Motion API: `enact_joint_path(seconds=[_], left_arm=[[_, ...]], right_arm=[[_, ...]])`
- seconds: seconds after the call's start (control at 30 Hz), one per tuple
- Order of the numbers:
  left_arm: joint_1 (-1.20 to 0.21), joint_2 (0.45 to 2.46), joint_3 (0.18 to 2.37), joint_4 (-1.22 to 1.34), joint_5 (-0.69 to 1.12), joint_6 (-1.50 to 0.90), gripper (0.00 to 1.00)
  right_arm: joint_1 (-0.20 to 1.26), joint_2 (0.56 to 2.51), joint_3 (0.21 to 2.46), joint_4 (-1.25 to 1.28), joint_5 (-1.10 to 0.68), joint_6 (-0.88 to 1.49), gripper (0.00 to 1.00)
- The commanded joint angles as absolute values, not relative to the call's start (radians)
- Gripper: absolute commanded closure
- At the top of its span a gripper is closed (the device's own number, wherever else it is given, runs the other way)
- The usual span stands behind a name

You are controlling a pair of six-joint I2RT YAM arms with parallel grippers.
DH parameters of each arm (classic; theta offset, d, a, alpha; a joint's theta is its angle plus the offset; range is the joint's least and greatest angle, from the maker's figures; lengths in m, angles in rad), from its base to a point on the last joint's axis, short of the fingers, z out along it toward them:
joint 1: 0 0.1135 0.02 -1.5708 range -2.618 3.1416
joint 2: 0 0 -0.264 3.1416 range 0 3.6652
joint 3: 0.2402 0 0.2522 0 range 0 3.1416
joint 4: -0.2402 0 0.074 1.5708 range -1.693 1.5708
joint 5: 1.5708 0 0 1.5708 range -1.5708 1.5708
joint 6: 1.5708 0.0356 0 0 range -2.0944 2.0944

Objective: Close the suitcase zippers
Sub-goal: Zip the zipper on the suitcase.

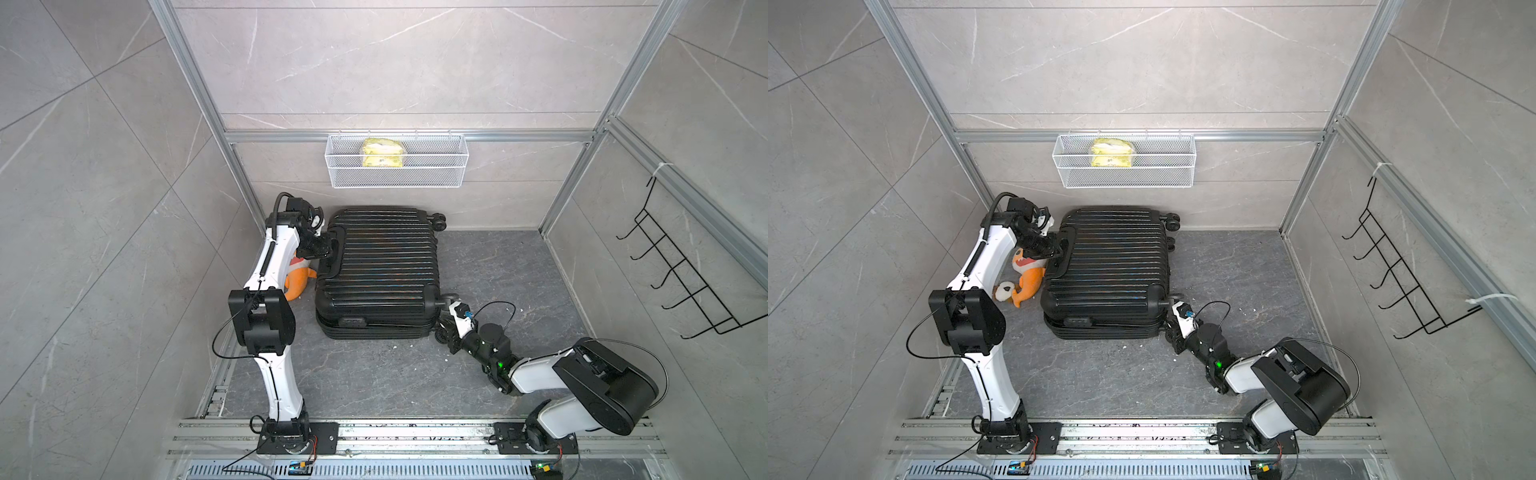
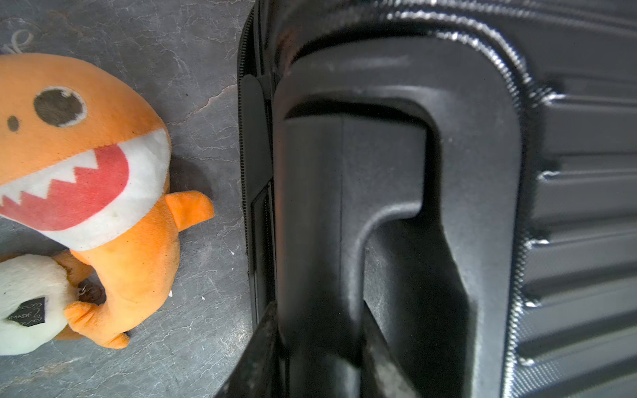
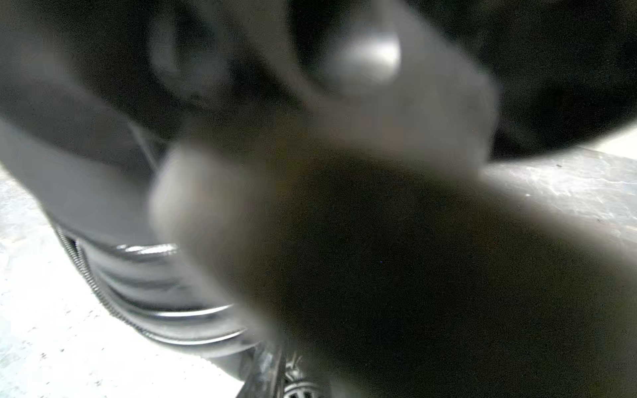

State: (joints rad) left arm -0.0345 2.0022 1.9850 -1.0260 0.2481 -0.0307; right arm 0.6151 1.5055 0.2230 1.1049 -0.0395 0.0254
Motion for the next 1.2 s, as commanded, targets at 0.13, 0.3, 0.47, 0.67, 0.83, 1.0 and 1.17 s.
enact_joint_path(seconds=[0.13, 0.3, 0.47, 0.67, 0.83, 1.0, 1.17], left_arm=[[-0.056, 1.902, 1.997, -1.097, 0.519, -0.02, 1.0], [-0.056, 1.902, 1.997, -1.097, 0.514, -0.019, 1.0], [-0.055, 1.902, 1.996, -1.096, 0.513, -0.021, 1.0], [-0.055, 1.901, 1.997, -1.094, 0.506, -0.024, 1.0], [-0.056, 1.901, 1.998, -1.092, 0.511, -0.025, 1.0], [-0.055, 1.899, 1.997, -1.092, 0.511, -0.025, 1.0], [-0.056, 1.899, 1.998, -1.092, 0.511, -0.026, 1.0]], right_arm=[[0.62, 1.549, 0.265, 1.083, -0.018, 0.024, 0.72], [0.621, 1.57, 0.276, 1.08, -0.026, 0.028, 0.72], [0.62, 1.578, 0.272, 1.075, -0.026, 0.033, 0.75], [0.626, 1.548, 0.249, 1.059, -0.026, 0.038, 0.79], [0.632, 1.529, 0.257, 1.008, -0.023, 0.029, 0.76], [0.634, 1.543, 0.277, 0.985, -0.011, 0.034, 0.74], [0.64, 1.563, 0.297, 0.976, -0.002, 0.035, 0.75]])
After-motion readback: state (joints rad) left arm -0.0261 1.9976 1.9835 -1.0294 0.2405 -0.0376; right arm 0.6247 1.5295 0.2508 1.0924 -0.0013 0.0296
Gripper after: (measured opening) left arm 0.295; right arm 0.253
